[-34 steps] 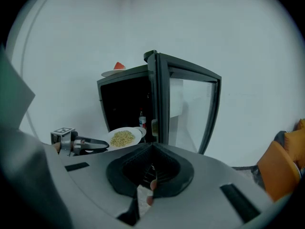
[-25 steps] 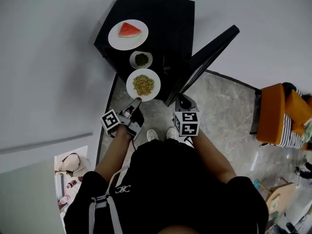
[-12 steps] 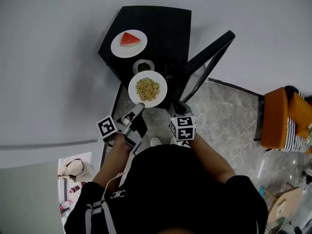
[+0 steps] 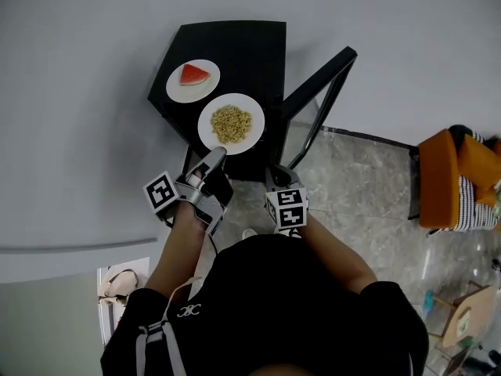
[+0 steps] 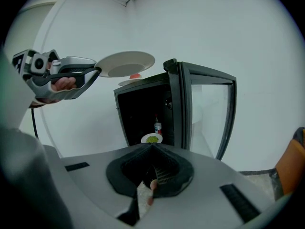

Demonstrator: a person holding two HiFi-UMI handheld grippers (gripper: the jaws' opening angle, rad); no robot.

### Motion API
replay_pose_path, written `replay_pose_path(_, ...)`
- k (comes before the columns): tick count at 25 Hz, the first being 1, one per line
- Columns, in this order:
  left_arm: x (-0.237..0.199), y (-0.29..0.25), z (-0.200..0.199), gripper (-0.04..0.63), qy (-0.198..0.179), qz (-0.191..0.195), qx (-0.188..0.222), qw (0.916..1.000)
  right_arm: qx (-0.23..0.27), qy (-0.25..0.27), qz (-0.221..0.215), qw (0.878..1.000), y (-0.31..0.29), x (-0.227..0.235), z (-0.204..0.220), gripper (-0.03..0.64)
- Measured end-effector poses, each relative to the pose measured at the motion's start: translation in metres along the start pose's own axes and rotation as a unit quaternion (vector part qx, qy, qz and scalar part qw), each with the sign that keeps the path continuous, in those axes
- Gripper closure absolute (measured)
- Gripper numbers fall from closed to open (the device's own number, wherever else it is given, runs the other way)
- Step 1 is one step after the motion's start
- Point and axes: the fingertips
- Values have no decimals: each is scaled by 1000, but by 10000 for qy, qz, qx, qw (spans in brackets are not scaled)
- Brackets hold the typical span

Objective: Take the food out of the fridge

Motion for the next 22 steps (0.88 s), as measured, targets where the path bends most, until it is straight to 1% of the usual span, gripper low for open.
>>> replay_pose_path(5,18,-23,-14,588,-228,91,-90,9997,24,-54,117,9999,8,8,2,623)
replay_pose_path(9,18,-43,-27,588,-233,66,-117,9996,49,-101,218,9997,11,15,2,623)
replay_pose_path(12,11,-89,-53,588,-181,-39,-148,9997,-1,-194,290,9994,-2,41,-14,623)
replay_pose_path(14,12,-111,-63,588,-129,-102,-162,9997,-15,-247,332,9991,0,52,-24,623)
replay_pose_path(18,10,-104,-59,583,-71,-132,-100,9998,-26,-283,385,9989,21,41,-10,623)
replay_pose_path(22,-10,-108,-70,583,57,-147,-56,9999,-61,-255,463,9986,14,38,3,623)
Point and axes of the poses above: the fingertips, and each gripper's own axes: y backward along the fingers, x to its right, z out of its underside, and after that the axes turned 9 degrees about -x, right-handed
